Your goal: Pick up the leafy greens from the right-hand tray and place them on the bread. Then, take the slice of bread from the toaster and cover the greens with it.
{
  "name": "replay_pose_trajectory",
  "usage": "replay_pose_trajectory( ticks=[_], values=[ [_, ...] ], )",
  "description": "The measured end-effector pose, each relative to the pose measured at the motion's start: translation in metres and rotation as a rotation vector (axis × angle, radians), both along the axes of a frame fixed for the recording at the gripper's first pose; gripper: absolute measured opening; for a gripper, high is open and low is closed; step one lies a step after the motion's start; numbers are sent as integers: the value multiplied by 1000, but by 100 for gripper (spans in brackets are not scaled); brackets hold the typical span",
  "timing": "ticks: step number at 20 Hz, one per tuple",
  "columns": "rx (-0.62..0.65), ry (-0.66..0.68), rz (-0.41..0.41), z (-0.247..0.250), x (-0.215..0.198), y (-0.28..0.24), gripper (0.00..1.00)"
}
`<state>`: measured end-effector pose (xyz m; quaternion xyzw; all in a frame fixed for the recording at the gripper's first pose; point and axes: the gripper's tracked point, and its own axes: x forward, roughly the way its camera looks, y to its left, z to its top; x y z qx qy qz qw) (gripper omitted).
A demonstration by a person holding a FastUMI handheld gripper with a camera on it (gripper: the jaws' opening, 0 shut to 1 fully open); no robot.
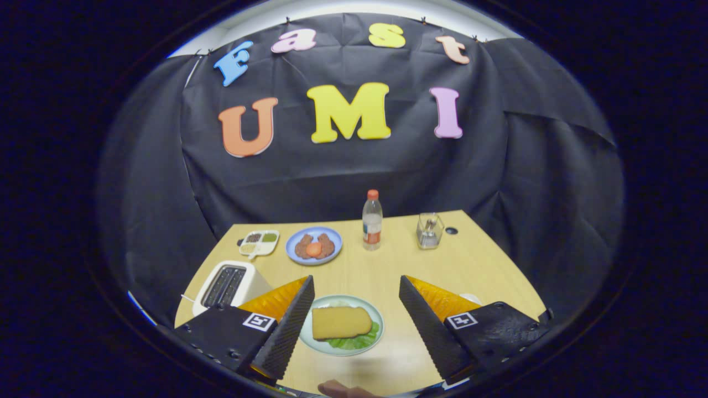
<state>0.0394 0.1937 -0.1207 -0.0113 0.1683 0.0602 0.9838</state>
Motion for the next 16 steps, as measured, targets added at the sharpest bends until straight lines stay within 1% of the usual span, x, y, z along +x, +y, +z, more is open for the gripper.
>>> replay_pose_trajectory(
  ticks=[2, 4, 5, 7, 8, 10, 12, 16],
  values=[
    [9, -89, 12, 35, -23, -7, 96],
    [19, -193, -30, 69, -44, -31, 96],
    [24, -252, -33, 87, -49, -36, 96],
    [6, -336, -4, 112, -73, -42, 96],
    [-8, -344, 13, 115, -84, -47, 96],
    [1, -321, 36, 110, -101, -58, 96],
    [8, -318, 54, 111, -111, -69, 96],
    [-21, -370, 63, 114, -125, -102, 96]
  ],
)
